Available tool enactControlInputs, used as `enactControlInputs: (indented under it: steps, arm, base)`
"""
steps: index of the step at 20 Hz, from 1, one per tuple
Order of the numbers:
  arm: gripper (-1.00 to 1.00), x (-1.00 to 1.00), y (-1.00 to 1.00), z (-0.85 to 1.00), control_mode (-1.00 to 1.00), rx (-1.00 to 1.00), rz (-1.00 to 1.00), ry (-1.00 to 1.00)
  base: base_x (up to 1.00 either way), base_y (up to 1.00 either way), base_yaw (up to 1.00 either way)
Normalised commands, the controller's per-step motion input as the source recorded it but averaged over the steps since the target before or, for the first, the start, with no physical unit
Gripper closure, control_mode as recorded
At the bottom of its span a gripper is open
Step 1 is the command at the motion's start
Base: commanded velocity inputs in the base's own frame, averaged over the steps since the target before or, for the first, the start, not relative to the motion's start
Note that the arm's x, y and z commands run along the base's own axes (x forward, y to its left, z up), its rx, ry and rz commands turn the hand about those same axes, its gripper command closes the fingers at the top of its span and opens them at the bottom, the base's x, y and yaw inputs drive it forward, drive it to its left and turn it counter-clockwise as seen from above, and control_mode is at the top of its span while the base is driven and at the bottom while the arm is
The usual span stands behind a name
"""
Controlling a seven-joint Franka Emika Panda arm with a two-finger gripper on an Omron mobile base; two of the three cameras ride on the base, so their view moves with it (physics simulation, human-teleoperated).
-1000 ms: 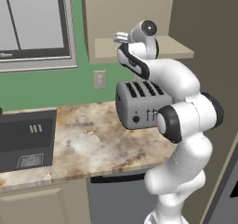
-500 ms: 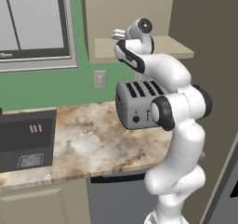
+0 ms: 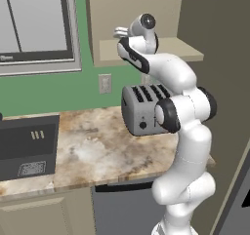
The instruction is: Pick the kiwi, tangerine from the counter and place them in the cabinet. Then close the cabinet.
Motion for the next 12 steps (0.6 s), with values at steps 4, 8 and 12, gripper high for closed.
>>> enactControlInputs:
  steps: [4, 8, 12]
  arm:
    - [-1.00, -0.33, 0.00, -0.09, -1.00, -0.01, 0.05, -0.08]
    - [-1.00, -0.86, 0.00, -0.01, -1.00, 0.00, 0.07, -0.09]
    - [-1.00, -1.00, -0.14, -0.02, -1.00, 0.00, 0.06, -0.14]
  base:
    - [0.00, 0.00, 0.00]
    - [0.00, 0.00, 0.00]
    - [0.00, 0.00, 0.00]
